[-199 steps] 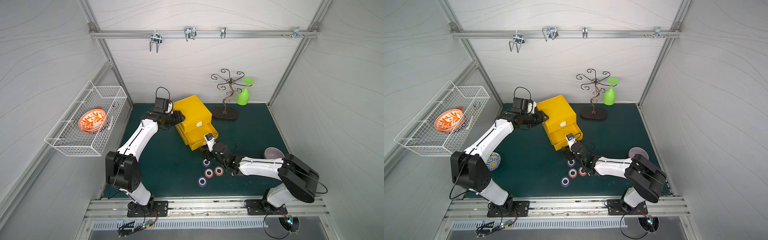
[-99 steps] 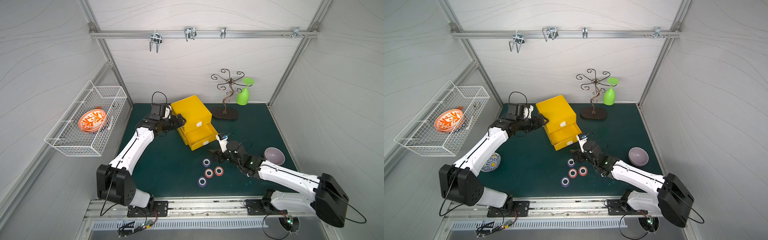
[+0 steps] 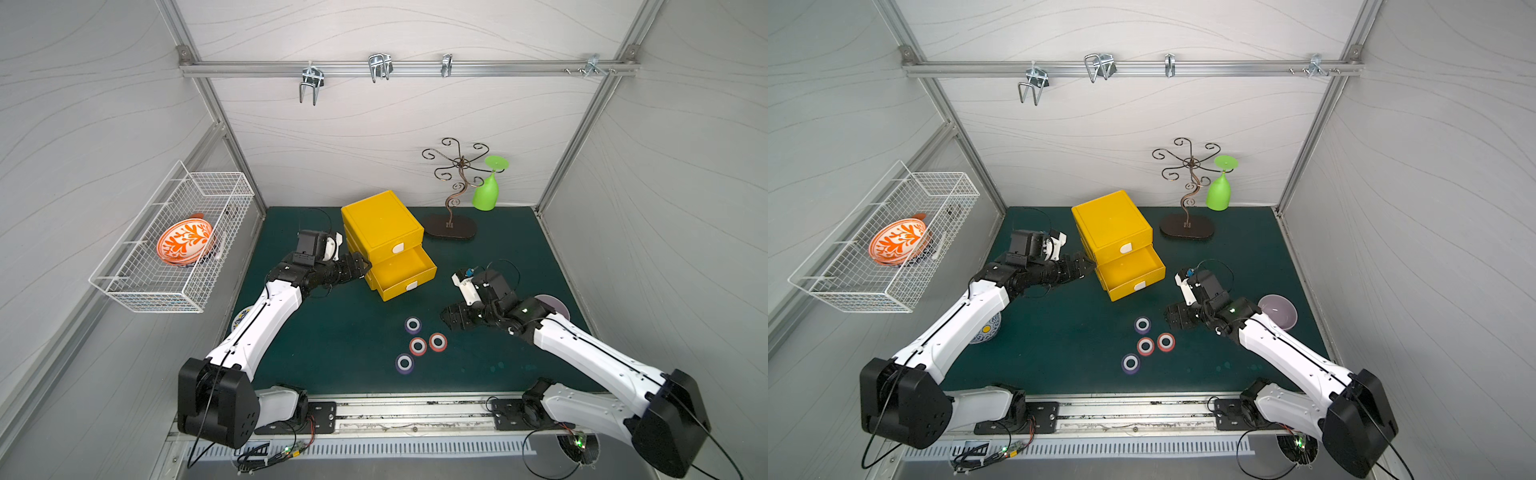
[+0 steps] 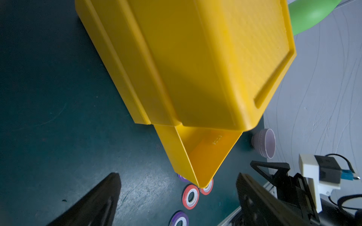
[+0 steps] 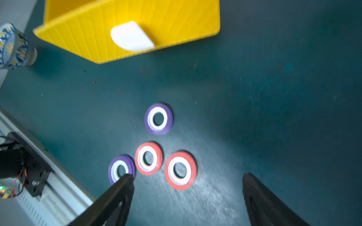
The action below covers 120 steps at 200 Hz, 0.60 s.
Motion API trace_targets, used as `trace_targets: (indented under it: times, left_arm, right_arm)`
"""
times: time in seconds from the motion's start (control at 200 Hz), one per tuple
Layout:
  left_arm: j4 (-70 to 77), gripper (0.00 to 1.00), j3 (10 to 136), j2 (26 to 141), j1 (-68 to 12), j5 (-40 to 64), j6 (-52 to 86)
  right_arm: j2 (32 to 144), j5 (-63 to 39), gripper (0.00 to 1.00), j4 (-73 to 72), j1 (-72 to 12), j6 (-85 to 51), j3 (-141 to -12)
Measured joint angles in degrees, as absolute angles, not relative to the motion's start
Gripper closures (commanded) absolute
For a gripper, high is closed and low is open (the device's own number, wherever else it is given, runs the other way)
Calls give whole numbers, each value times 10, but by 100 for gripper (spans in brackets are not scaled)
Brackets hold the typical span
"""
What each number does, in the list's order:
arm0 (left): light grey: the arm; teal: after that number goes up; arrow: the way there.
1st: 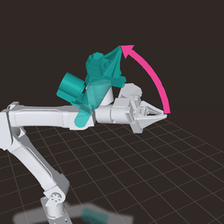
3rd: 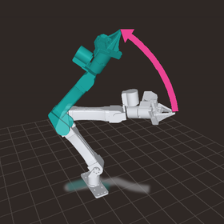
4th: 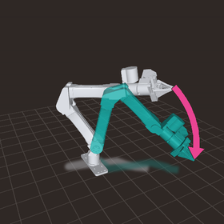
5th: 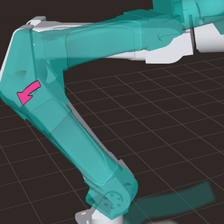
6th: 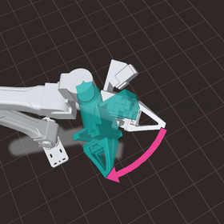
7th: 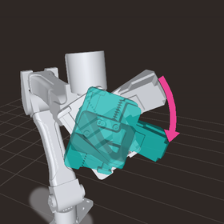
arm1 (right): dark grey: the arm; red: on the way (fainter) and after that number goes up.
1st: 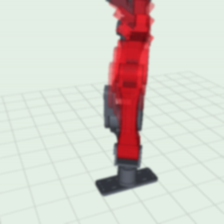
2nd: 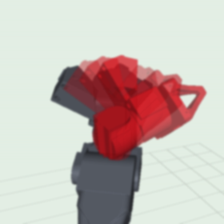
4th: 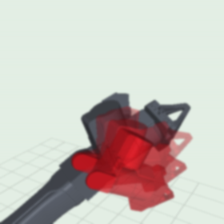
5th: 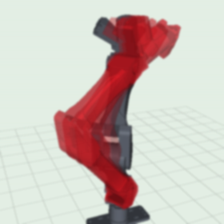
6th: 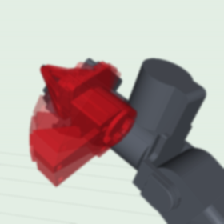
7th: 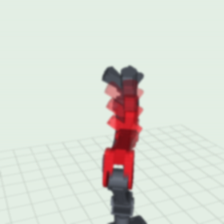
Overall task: Place the transparent tape into the drawer according to color
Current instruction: Pick up the tape at the center of the board.
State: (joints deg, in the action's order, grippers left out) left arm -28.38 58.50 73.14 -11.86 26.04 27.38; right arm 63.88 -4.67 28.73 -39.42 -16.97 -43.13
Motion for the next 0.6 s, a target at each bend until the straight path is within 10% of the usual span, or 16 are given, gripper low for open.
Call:
trace_targets:
  times: [0.6]
  left_arm:
    - [-276, 4, 480, 670, -117, 308, 265]
  right_arm:
    - [789, -8, 27, 363, -467, -183, -462]
